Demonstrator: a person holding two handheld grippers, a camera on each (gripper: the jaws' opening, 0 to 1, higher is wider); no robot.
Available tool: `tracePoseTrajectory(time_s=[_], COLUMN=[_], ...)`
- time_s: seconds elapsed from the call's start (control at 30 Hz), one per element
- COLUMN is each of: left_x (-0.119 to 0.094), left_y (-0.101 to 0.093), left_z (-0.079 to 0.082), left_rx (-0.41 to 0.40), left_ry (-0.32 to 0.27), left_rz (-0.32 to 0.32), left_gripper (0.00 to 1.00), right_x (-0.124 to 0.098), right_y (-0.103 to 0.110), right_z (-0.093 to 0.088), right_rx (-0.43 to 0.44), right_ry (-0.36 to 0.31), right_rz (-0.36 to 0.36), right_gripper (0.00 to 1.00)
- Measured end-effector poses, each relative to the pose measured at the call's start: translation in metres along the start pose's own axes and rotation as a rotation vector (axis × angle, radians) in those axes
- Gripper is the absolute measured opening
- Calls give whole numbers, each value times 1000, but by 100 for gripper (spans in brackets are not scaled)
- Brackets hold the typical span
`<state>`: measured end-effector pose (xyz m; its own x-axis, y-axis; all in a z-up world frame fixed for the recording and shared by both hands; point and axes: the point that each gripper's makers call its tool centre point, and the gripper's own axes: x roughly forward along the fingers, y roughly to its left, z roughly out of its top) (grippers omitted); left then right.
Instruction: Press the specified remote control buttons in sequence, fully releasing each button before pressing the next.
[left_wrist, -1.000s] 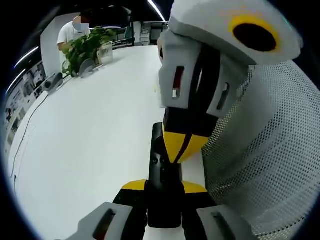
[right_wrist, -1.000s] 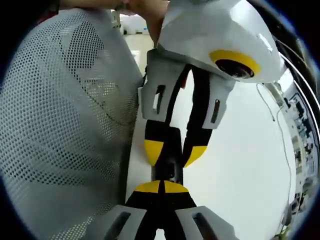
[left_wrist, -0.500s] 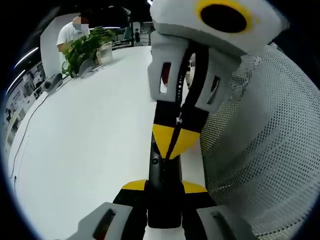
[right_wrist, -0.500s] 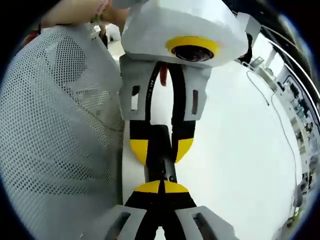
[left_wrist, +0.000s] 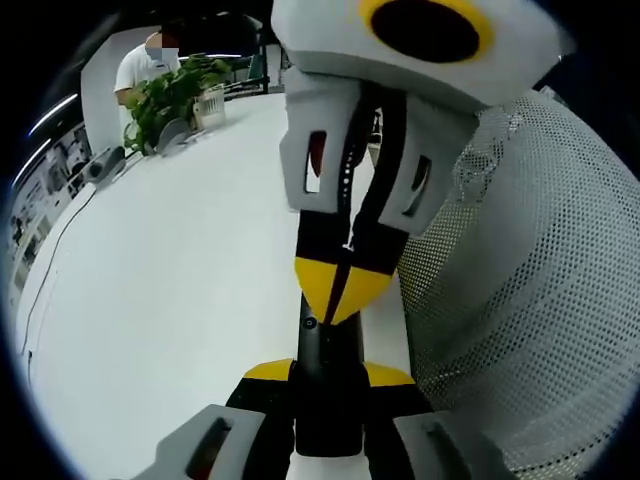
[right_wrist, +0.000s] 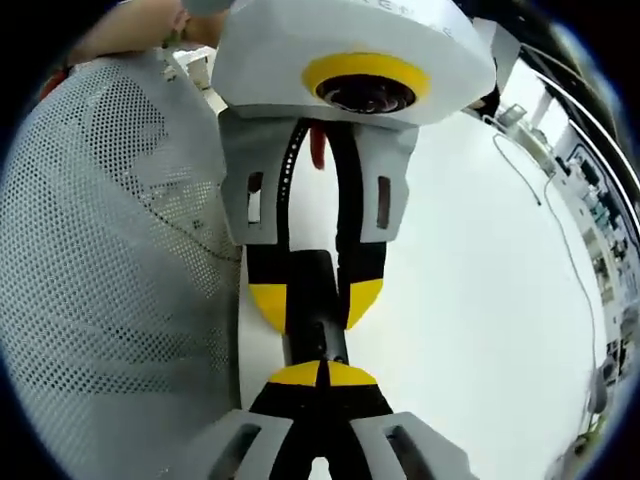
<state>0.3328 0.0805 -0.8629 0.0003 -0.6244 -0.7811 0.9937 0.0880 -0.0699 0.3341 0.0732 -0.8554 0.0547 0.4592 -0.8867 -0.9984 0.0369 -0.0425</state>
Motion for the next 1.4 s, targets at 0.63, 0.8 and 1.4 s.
tracePoseTrajectory(time_s=[0.63,0.8,1.4], left_x=[0,0,0], left_y=[0,0,3], left_z=[0,0,2], left_rx=[5,9,18], left_ry=[-14,-19,-23], left_rz=[-3,-4,-4], left_gripper=[24,24,24], right_x=[2,2,5], right_y=[-13,-13,-16], right_z=[0,0,2], right_rx=[108,117,69], right_ry=[5,24,81], right_rz=[73,132,210], right_gripper=[0,0,0])
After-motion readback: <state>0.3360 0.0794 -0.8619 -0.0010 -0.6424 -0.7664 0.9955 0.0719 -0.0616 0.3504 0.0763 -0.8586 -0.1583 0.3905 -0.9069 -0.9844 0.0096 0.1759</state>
